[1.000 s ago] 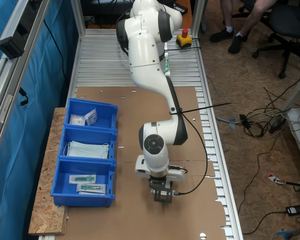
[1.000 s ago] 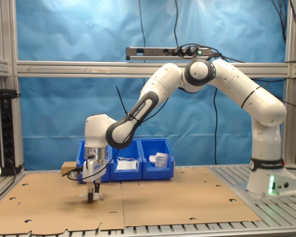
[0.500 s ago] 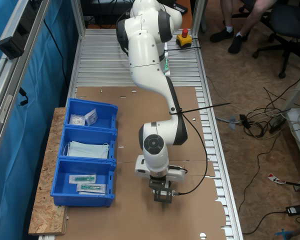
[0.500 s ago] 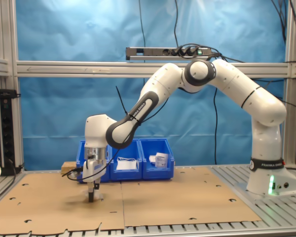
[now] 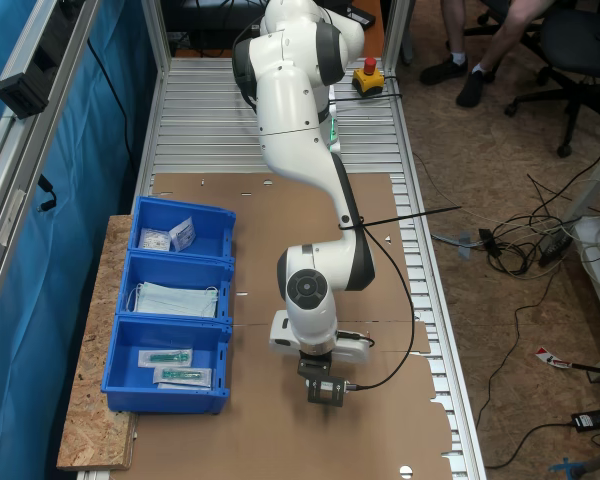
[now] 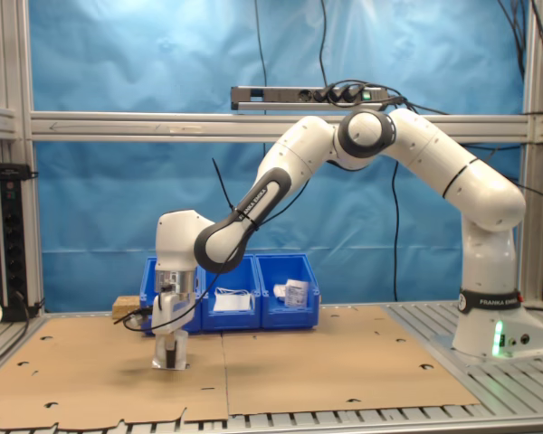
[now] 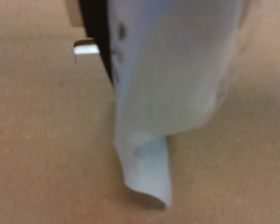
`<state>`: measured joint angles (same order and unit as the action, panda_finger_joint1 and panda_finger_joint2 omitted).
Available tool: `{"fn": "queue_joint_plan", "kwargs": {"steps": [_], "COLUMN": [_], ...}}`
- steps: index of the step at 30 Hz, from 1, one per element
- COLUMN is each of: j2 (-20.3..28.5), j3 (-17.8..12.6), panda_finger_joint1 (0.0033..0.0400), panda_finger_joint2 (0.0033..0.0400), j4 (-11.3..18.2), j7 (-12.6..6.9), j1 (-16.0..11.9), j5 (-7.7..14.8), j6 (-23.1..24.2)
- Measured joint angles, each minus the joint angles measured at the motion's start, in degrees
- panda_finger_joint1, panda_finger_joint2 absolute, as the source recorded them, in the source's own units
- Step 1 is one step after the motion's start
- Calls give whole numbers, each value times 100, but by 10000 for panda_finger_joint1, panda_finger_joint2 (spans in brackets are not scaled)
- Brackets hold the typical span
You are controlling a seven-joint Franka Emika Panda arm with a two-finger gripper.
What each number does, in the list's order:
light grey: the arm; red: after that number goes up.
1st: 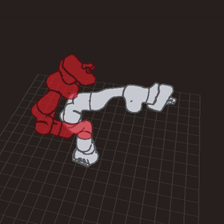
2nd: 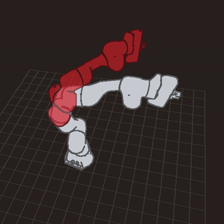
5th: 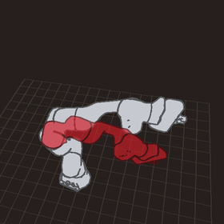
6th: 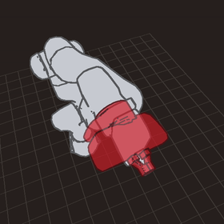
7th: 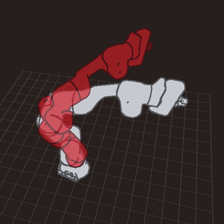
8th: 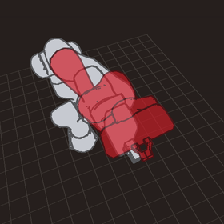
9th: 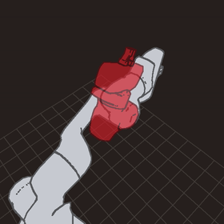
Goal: Pick and place sorting task of medical equipment.
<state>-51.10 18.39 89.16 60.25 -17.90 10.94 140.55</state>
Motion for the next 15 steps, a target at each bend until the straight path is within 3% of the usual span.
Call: {"fn": "queue_joint_plan", "kwargs": {"steps": [4, 5, 15], "j2": [10, 19, 416], "j3": [-2, -4, -100], "panda_finger_joint1": [93, 57, 57], "panda_finger_joint2": [93, 57, 57], "j4": [1, 3, 128], "j7": [0, 0, 0], "j1": [0, 0, 0], "j5": [0, 0, 0], "j6": [0, 0, -160]}}
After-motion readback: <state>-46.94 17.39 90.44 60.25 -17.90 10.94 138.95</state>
